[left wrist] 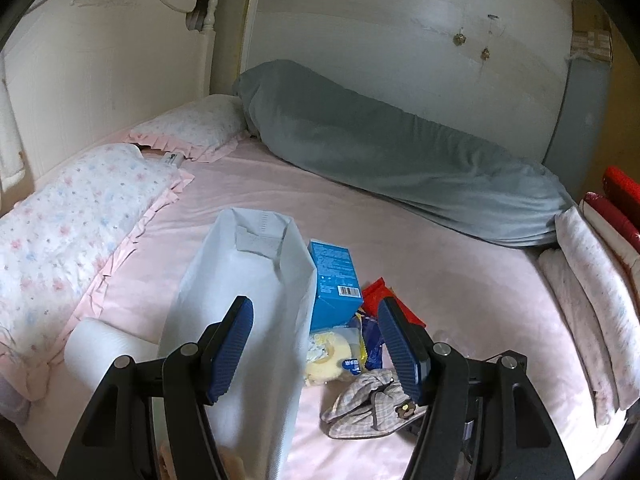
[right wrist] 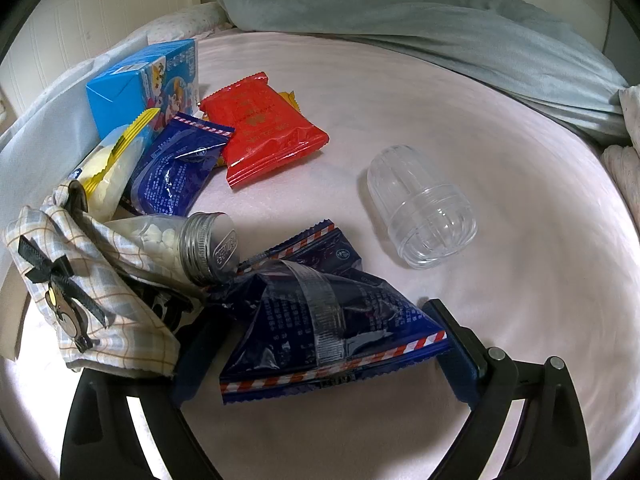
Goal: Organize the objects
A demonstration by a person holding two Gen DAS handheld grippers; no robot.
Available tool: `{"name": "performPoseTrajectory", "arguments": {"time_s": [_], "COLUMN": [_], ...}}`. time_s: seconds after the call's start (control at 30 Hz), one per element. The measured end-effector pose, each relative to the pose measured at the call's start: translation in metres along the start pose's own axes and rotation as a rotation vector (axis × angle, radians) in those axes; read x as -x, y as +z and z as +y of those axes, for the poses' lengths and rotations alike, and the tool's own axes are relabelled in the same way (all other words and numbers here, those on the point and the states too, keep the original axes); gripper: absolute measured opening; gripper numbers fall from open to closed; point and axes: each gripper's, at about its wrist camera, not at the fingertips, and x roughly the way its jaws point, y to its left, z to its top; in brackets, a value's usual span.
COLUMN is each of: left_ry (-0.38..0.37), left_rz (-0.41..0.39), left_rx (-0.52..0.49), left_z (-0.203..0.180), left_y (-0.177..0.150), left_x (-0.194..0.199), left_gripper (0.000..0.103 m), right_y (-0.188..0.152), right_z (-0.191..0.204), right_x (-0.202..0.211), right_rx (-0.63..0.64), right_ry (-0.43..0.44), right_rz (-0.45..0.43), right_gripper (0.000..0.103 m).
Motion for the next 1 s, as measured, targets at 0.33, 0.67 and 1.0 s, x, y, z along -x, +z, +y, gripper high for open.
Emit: {"name": "performPoseTrajectory", "arguments": {"time_s": [0.33, 0.67, 1.0], "left_ry": [-0.006, -0.010, -0.009], "left_rz": [0.066, 0.133, 0.151], "left_rx": [0.074, 0.144, 0.145], "left_z": [0.013, 0.025, 0.026], "left_y": [-0.002, -0.005, -0.007], "left_x": [-0.013, -0.023, -0.028], "left_gripper": [0.062, 0.062, 0.062], "right_y": [0.000, 0.000, -0.001], "right_z": [0.000, 0.000, -0.001], "right_x": [0.000, 0.000, 0.000], "right_rx": [0.001, 0.001, 0.001], "right_ry": [0.000, 0.001, 0.001], "right_rz": [0.000, 0.000, 0.000], "right_gripper": [0.095, 0.095, 0.095]}}
